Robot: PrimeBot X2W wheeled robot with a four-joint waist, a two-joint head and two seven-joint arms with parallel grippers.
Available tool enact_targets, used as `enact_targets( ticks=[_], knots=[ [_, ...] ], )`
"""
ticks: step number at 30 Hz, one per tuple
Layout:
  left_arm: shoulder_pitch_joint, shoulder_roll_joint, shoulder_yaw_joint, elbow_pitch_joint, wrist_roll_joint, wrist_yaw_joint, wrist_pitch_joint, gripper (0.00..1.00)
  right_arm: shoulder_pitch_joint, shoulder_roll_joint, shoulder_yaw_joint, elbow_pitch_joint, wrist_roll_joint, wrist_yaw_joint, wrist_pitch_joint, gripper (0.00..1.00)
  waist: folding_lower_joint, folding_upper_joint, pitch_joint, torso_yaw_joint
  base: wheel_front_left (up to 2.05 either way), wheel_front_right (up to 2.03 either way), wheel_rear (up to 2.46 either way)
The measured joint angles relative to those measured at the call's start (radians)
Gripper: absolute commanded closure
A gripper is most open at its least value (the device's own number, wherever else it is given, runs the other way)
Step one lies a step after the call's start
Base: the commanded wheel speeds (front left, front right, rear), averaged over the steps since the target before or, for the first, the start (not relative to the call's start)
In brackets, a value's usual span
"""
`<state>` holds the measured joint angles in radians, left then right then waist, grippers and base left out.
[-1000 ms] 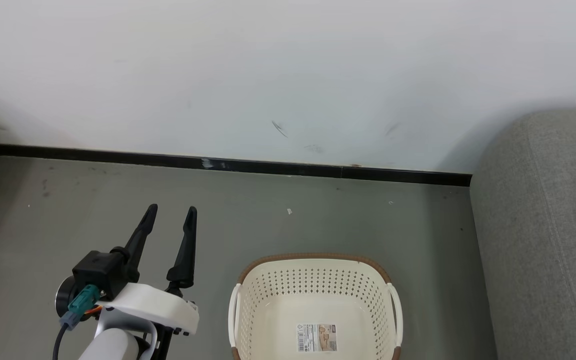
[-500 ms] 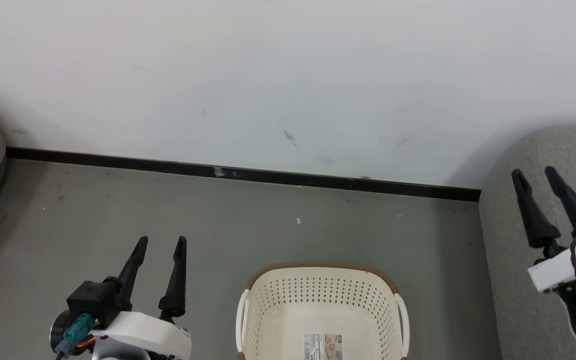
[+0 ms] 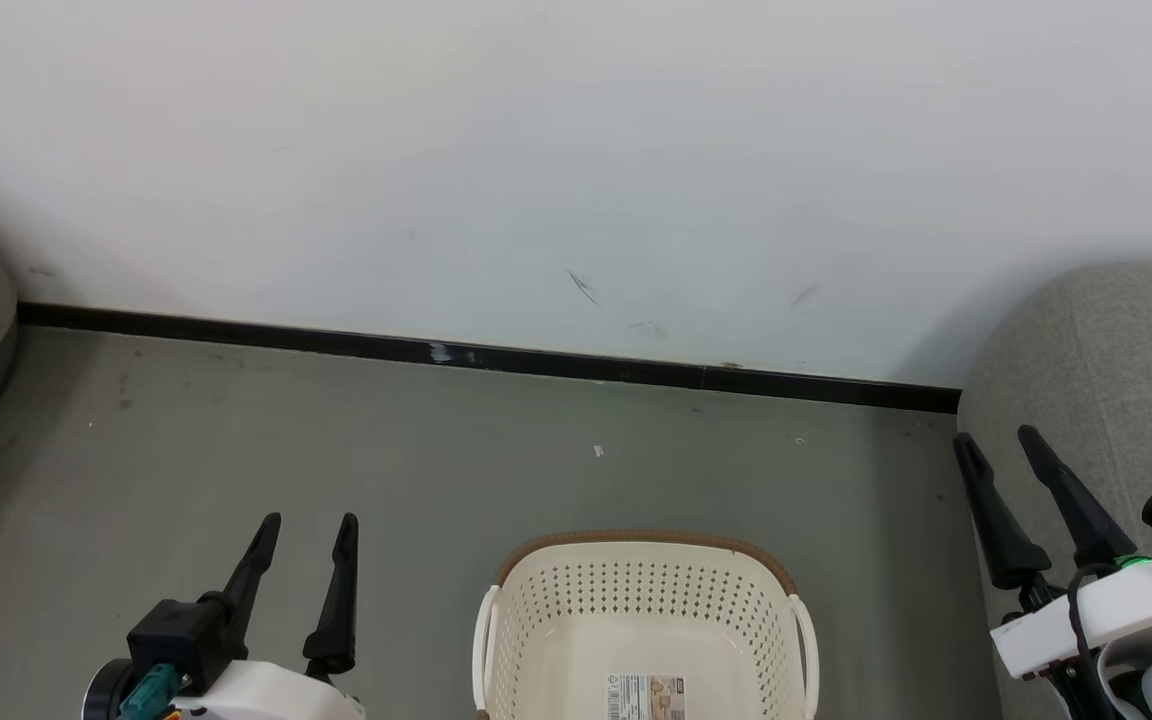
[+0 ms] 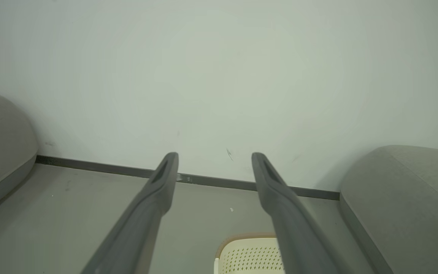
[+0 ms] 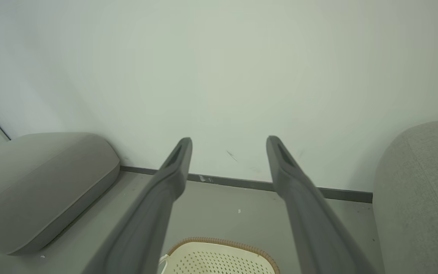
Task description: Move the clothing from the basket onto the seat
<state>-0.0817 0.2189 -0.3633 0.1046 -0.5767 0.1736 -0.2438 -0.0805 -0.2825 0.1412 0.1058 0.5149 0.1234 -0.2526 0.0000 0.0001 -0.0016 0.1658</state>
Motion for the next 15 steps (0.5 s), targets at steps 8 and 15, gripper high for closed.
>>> enact_targets(
  ticks=[8, 15],
  knots=[
    [0.012, 0.001, 0.000, -0.005, 0.014, 0.000, -0.002, 0.00, 0.044, 0.047, -0.040, -0.033, -0.032, 0.000, 0.000, 0.00, 0.0000, 0.0000, 0.000, -0.002, 0.00, 0.00, 0.00],
    [0.012, -0.001, 0.003, -0.011, 0.025, 0.000, -0.004, 0.00, 0.062, 0.062, -0.035, -0.064, -0.078, 0.000, 0.000, 0.00, 0.0000, 0.0000, 0.002, -0.015, 0.00, 0.00, 0.00]
  ],
)
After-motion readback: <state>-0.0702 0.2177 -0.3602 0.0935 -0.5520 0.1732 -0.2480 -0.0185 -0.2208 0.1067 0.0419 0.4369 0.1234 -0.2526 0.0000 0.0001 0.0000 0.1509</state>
